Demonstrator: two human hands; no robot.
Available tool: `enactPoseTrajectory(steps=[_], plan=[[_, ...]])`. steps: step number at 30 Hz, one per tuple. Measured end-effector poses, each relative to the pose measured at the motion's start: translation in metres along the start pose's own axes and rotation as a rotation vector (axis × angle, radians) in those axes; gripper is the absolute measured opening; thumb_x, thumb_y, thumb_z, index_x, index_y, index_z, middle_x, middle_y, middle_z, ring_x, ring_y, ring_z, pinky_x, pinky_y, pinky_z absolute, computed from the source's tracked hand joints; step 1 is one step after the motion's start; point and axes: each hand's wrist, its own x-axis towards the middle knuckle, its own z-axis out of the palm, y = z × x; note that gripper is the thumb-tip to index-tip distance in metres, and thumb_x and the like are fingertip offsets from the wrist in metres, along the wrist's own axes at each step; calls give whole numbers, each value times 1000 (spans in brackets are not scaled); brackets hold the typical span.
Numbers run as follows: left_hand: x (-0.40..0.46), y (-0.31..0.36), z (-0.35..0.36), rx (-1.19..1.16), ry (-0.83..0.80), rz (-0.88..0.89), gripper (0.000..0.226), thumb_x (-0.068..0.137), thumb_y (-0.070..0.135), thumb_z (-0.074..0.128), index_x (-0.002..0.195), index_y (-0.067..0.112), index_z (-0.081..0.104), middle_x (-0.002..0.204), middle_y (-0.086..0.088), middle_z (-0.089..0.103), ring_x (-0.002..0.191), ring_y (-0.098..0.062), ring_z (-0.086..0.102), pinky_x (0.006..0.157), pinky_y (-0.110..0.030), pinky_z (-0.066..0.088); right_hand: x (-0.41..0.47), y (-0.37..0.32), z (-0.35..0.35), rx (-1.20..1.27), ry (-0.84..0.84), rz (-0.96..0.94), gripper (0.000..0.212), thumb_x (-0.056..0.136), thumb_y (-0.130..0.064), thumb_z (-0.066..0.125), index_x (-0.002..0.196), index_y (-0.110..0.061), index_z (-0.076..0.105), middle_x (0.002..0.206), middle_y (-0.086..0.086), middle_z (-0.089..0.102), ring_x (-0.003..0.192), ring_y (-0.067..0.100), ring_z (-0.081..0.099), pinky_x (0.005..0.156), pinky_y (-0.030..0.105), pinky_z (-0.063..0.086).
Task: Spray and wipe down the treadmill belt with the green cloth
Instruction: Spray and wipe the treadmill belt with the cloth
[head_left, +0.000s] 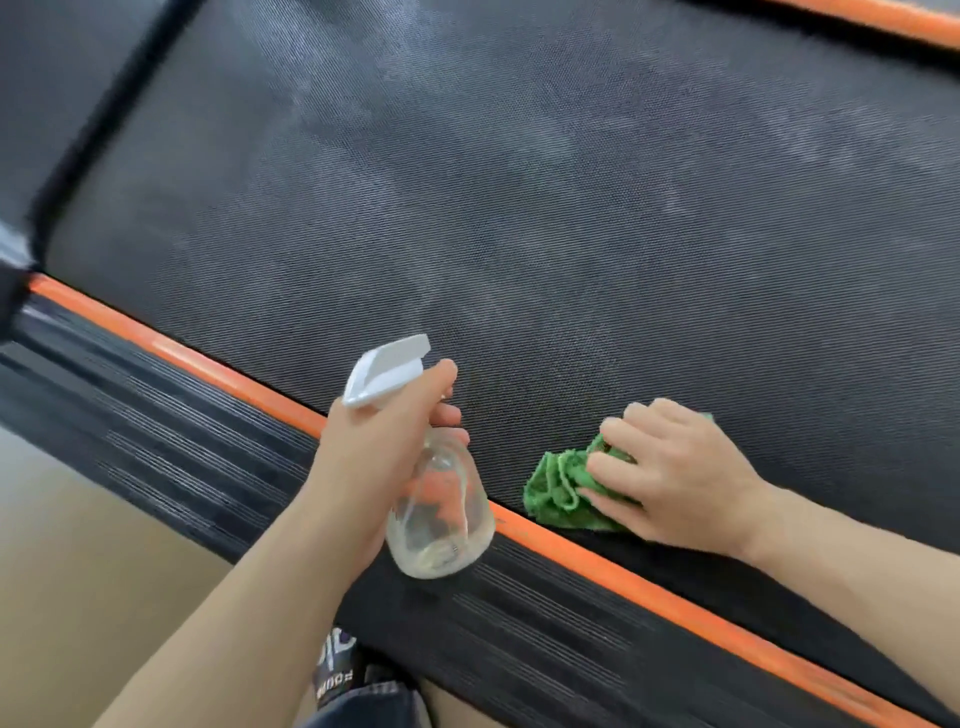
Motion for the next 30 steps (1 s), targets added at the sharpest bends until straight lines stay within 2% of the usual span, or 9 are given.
enactPoseTrajectory(steps=[2, 5, 9, 14, 18, 20, 25, 28, 30], plan=[[2, -1, -11, 39, -10, -5, 38, 90, 39, 80, 118, 14, 73, 91, -7, 78, 82, -20, 79, 83, -43, 64, 30, 18, 7, -50, 75, 123, 31, 98, -39, 57, 80, -14, 61, 82, 8, 55, 70, 30, 49, 63, 41, 38], [9, -1, -30, 85, -8, -12, 38, 88, 41, 81, 115, 15, 75, 93, -4, 81, 84, -19, 80, 90, -47, 64, 102, 49, 26, -168, 161, 459, 39, 99, -43, 49, 86, -10, 63, 83, 12, 56, 72, 33, 51, 64, 42, 39], [22, 5, -54, 47, 13, 14, 36, 90, 38, 79, 118, 15, 74, 94, -1, 81, 84, -18, 81, 76, -37, 63, 149, 51, 38, -223, 138, 656, 42, 99, -47, 44, 92, -10, 62, 87, 13, 58, 77, 35, 54, 68, 43, 39], [36, 18, -63, 148, -18, 58, 37, 93, 39, 77, 119, 14, 71, 110, -6, 78, 84, -18, 81, 81, -44, 65, 91, 15, 30, -184, 161, 655, 37, 100, -43, 49, 87, -9, 60, 83, 12, 54, 72, 35, 51, 64, 45, 38], [41, 21, -56, 180, 2, 54, 27, 90, 43, 78, 95, 16, 74, 81, -1, 79, 81, -19, 80, 85, -44, 64, 66, 7, 25, -189, 139, 648, 38, 99, -41, 49, 84, -7, 59, 79, 13, 52, 68, 35, 49, 61, 43, 37], [40, 22, -51, 173, 10, 51, 25, 89, 42, 79, 88, 18, 74, 78, 0, 78, 81, -20, 80, 85, -45, 65, 66, 5, 23, -217, 118, 675, 38, 100, -40, 49, 85, -7, 58, 80, 14, 52, 68, 35, 49, 61, 43, 37], [35, 31, -53, 197, 18, 85, 27, 91, 42, 76, 87, 15, 72, 64, 9, 73, 77, -14, 80, 72, -37, 61, 59, -1, 22, -245, 92, 710, 39, 101, -41, 47, 84, -7, 56, 80, 14, 50, 68, 34, 47, 60, 44, 37], [36, 37, -58, 158, 51, 102, 24, 89, 42, 77, 79, 21, 70, 65, 7, 74, 79, -19, 80, 84, -43, 64, 61, -2, 20, -233, 102, 713, 40, 101, -40, 46, 83, -7, 57, 79, 13, 49, 67, 33, 45, 58, 43, 36], [39, 40, -62, 76, 67, 91, 17, 89, 40, 77, 81, 29, 67, 65, 9, 74, 79, -20, 80, 89, -51, 63, 63, -2, 19, -238, 80, 712, 40, 101, -40, 47, 82, -6, 57, 78, 13, 48, 66, 33, 44, 58, 42, 34]])
